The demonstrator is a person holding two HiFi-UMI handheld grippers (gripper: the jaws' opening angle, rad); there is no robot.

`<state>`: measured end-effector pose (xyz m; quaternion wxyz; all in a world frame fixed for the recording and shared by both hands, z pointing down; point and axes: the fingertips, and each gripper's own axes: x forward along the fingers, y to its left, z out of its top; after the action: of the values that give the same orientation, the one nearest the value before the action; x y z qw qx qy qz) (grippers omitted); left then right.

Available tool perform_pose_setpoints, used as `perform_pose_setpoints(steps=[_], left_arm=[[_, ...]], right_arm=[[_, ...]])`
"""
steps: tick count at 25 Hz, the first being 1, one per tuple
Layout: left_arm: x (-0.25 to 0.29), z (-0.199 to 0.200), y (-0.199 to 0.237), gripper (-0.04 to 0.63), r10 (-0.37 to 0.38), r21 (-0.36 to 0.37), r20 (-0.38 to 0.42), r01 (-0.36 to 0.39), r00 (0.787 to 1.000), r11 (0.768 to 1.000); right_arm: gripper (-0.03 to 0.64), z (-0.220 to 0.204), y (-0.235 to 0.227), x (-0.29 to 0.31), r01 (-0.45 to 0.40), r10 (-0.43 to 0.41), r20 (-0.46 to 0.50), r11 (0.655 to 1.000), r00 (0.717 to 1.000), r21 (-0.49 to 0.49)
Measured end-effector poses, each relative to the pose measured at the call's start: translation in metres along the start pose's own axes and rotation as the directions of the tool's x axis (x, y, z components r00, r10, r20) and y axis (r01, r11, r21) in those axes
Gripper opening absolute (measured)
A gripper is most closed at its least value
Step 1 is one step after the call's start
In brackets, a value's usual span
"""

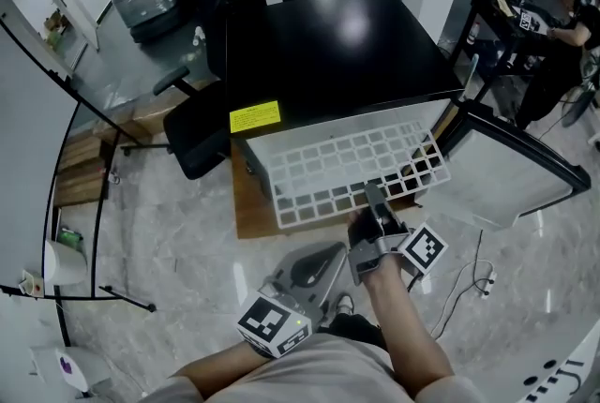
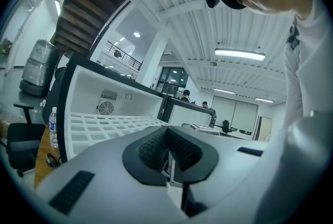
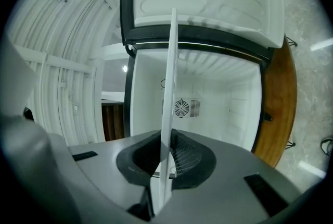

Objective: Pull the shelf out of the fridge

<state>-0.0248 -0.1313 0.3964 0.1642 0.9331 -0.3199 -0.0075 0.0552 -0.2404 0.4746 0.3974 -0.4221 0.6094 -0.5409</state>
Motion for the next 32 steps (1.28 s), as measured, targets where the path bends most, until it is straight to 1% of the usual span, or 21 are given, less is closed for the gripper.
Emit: perform_pose_setpoints(steps=[5, 8, 13, 23, 28, 32], left_arm=[[-0.002, -0.009, -0.023, 0.005, 0.035, -0.005, 0.008, -0.035, 0.999, 0.999], [-0.005, -0.014, -0.041, 0.005, 0.044, 0.003, 0.013, -0.044, 0.999, 0.999], [-0.011, -0.021, -0.068, 0.005, 0.066, 0.012, 0.020, -0.067, 0.998, 0.998], [-0.018, -0.035, -0.114, 0.005, 0.069, 0.020, 0.014, -0.070, 0.997, 0.997], [-0.023, -0.037, -0.127, 0.005, 0.064, 0.031, 0.002, -0.064, 0.998, 0.997], [-0.025, -0.033, -0.132, 0.005, 0.051, 0.044, -0.006, -0.050, 0.999, 0.998]], right_arm=[[0.037, -0.007, -0.002, -0.027, -0.003, 0.002, -0.040, 1.000, 0.999, -0.027], [0.037, -0.010, -0.006, -0.044, 0.003, -0.004, -0.069, 1.000, 0.998, -0.014], [0.037, -0.010, -0.002, -0.072, -0.018, 0.018, -0.090, 1.000, 0.996, 0.000], [0.038, -0.005, 0.008, -0.127, -0.031, 0.033, -0.112, 0.999, 0.993, 0.015], [0.038, -0.002, 0.009, -0.152, -0.029, 0.031, -0.111, 0.999, 0.993, 0.017], [0.038, 0.000, 0.013, -0.160, -0.036, 0.038, -0.096, 0.999, 0.995, 0.020]])
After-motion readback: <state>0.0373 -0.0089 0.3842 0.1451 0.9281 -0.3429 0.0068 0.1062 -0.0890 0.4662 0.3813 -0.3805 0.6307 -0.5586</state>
